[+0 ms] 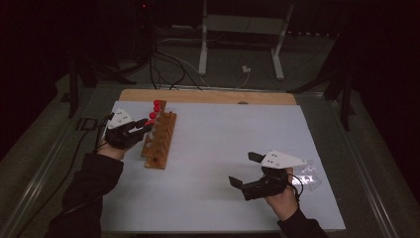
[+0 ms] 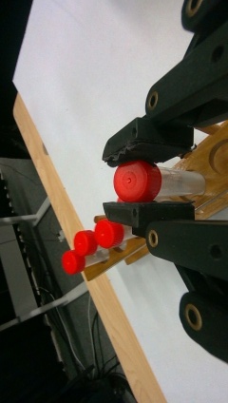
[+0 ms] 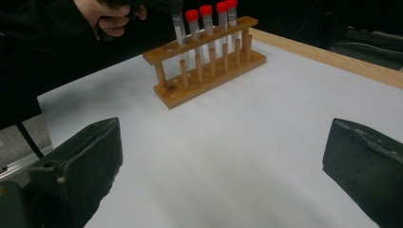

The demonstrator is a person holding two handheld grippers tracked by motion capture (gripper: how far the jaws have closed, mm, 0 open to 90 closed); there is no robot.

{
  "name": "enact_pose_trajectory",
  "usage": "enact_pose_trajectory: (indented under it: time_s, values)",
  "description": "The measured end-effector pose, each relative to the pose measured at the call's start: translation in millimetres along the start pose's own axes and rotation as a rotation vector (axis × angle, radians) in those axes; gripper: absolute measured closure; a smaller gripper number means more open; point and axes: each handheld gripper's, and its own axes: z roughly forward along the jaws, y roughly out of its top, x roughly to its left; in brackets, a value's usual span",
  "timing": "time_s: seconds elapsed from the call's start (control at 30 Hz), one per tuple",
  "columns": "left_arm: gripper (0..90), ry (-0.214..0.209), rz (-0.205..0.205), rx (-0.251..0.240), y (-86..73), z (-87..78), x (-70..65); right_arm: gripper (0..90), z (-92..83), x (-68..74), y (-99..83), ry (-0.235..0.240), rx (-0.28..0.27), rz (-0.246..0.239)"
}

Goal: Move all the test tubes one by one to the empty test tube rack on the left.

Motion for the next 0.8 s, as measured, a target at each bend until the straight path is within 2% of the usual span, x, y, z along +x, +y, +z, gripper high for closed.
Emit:
enact_pose_trajectory:
  time_s: [0.3,0.57,0.6,0.63,0.7,0.8]
  values:
    - [71.8,0.005,0.015,0.051,-10.2,10.2,-2.9,0.0,-0.6,-0.9,-0.2,-0.001,-0.002,0.002]
    - [71.3,0.004,0.018,0.057,-9.9,10.0,-3.4,0.0,-1.2,-1.6,-0.4,-0.003,-0.003,0.001]
    - [71.2,-0.001,0.009,0.06,-9.3,9.7,-3.2,0.0,-1.2,-1.8,-0.5,-0.004,-0.003,0.001]
    - [70.1,-0.017,-0.002,0.055,-9.0,8.7,-2.8,0.0,-1.3,-1.9,-0.6,-0.004,-0.004,0.001]
    - [59.6,0.001,0.004,0.045,-7.2,5.8,-4.9,0.0,-2.0,-2.2,-0.6,-0.007,-0.005,0.004]
    - [46.1,-0.003,-0.01,0.039,-3.1,-0.4,-6.7,0.0,-3.1,-2.8,-0.8,-0.009,-0.007,0.006]
